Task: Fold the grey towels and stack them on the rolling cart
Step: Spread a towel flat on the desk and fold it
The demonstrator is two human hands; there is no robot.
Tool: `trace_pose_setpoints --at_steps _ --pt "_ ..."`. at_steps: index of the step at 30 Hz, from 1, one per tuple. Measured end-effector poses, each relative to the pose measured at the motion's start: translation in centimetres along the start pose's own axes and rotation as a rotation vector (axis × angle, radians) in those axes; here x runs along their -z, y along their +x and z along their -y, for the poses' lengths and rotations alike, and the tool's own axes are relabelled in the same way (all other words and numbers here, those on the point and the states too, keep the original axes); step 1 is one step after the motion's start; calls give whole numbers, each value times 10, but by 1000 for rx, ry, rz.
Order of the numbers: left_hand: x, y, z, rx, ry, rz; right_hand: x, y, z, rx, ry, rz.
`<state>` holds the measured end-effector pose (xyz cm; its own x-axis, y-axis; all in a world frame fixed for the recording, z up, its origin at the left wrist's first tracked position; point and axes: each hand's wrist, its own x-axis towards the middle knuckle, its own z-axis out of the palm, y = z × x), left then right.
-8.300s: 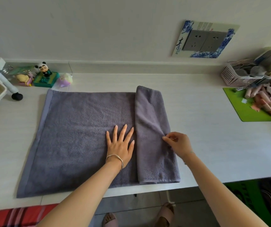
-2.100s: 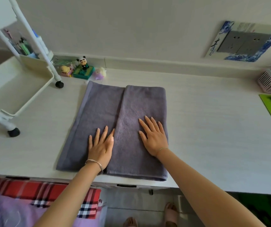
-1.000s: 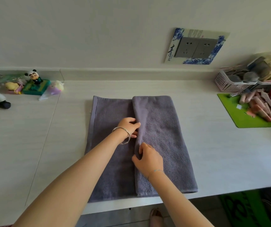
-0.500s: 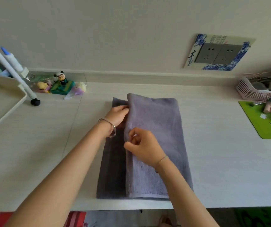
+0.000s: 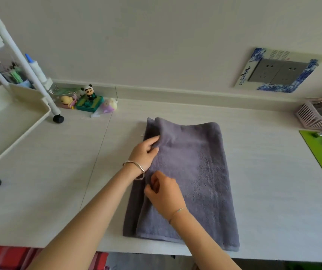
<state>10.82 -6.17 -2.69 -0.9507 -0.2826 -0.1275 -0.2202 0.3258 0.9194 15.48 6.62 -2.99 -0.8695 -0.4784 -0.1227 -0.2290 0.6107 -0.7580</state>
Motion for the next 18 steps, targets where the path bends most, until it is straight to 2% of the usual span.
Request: trace_pose_setpoints --at_steps 3,6,9,13,16,18 --pt "16 8 3 -1 -43 -100 4 7 15 88 54 -33" --pt "24 3 38 158 38 -106 -13 17 10 52 -74 155" --pt "22 -2 60 271 -51 -155 -28 17 -9 -5 -67 242" --pt "19 -2 64 242 -42 -184 -16 18 -34 68 -8 71" --pt "18 -6 70 219 31 -165 4 30 -60 141 -258 -138" --pt "21 -9 69 209 133 -90 16 38 -74 100 -404 -116"
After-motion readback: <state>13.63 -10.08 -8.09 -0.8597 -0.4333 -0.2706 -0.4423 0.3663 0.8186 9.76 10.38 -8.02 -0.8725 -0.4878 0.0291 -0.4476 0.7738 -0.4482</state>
